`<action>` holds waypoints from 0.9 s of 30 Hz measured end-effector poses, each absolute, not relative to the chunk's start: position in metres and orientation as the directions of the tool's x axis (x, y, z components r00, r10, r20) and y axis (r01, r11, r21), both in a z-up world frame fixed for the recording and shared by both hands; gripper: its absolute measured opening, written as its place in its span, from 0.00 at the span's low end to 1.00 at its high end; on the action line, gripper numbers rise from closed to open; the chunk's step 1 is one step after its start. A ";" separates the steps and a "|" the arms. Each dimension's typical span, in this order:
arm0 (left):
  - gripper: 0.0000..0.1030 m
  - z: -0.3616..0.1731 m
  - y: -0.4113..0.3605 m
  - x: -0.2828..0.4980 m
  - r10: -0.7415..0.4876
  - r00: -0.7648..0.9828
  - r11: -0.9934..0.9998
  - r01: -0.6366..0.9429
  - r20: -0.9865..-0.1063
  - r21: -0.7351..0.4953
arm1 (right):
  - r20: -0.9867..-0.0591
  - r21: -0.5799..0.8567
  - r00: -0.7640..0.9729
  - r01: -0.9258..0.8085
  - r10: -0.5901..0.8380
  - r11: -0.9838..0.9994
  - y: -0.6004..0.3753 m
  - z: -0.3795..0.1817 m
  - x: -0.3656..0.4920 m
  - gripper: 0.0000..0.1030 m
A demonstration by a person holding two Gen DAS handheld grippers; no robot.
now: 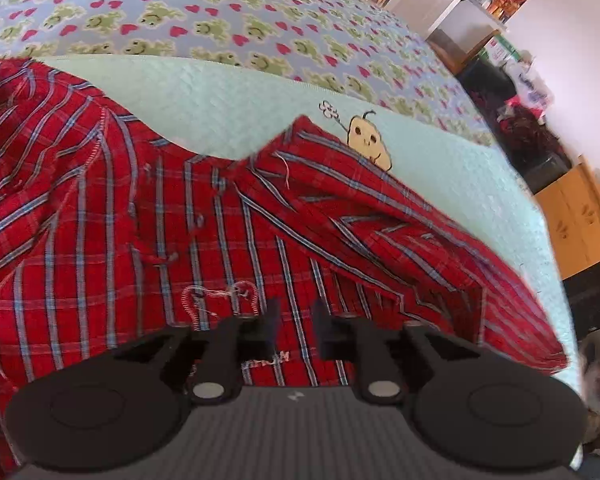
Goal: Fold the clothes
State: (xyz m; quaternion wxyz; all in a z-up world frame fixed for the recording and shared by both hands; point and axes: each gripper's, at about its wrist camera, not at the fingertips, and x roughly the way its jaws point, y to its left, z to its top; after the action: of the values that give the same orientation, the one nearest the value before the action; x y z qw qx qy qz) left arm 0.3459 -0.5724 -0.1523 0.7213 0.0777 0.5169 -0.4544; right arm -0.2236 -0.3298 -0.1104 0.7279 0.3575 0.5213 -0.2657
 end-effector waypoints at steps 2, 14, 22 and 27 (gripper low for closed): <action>0.39 -0.154 -0.583 0.336 -0.553 0.087 0.572 0.763 -0.829 -0.302 | -0.949 0.251 0.317 0.760 -0.004 0.599 -0.329 -0.114 -0.222 0.02; 0.42 -0.167 -0.617 0.308 -0.440 0.182 0.533 0.841 -0.880 -0.093 | -0.953 0.260 0.301 0.739 0.040 0.621 -0.328 -0.117 -0.208 0.07; 0.44 -0.166 -0.625 0.302 -0.427 0.201 0.518 0.853 -0.882 -0.056 | -0.954 0.250 0.300 0.756 0.020 0.605 -0.341 -0.111 -0.206 0.14; 0.44 -0.167 -0.627 0.302 -0.417 0.211 0.511 0.859 -0.884 -0.037 | -0.955 0.249 0.297 0.750 0.025 0.613 -0.343 -0.112 -0.202 0.14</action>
State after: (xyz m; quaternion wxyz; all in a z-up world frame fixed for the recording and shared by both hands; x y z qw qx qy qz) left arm 0.3018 -0.6272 -0.1670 0.7396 0.2416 0.4568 -0.4312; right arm -0.2017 -0.3429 -0.1116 0.7197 0.3610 0.5370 -0.2517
